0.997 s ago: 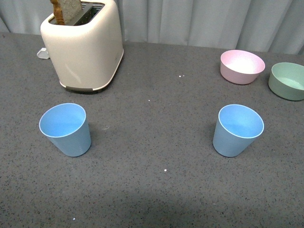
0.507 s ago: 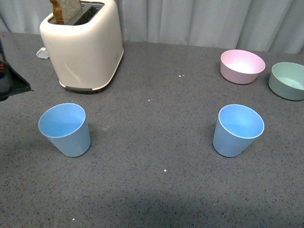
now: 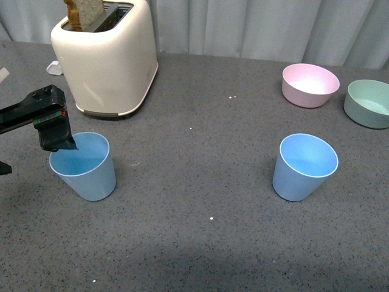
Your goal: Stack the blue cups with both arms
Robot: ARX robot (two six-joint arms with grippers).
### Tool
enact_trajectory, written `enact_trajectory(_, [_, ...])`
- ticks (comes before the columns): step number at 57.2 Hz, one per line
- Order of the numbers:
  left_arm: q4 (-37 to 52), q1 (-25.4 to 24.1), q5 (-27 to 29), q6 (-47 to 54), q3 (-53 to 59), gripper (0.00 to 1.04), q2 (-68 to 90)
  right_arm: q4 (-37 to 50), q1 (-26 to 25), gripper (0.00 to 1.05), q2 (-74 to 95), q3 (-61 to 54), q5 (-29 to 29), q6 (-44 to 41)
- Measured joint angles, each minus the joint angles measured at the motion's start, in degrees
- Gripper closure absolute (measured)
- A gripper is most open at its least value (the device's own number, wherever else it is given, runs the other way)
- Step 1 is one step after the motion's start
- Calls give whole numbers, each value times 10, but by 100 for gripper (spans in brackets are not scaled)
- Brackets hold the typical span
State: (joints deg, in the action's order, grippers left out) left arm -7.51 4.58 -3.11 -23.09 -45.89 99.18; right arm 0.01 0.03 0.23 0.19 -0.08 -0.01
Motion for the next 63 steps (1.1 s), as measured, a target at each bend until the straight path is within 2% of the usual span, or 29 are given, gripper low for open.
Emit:
enact_trajectory(3, [4, 5, -12, 4, -3, 7, 8, 0, 0, 10, 0, 0, 0, 0])
enact_trajectory(12, [-13, 14, 4, 2, -19, 7, 34, 0, 0, 10, 0, 0, 0, 0])
enact_trajectory(34, [-18, 14, 5, -11, -39, 62, 55, 0, 0, 10, 0, 0, 0, 0])
enact_trajectory(40, [-22, 12, -16, -29, -42, 83, 54, 0, 0, 10, 0, 0, 0, 0])
enact_trajectory(47, [-28, 12, -21, -33, -43, 101, 48, 0, 0, 10, 0, 0, 0, 0])
enact_trajectory(56, [-40, 23, -14, -35, -55, 101, 35, 0, 0, 10, 0, 0, 0, 0])
enact_trajectory(63, [-47, 64, 5, -33, -82, 101, 35, 0, 0, 10, 0, 0, 0, 0])
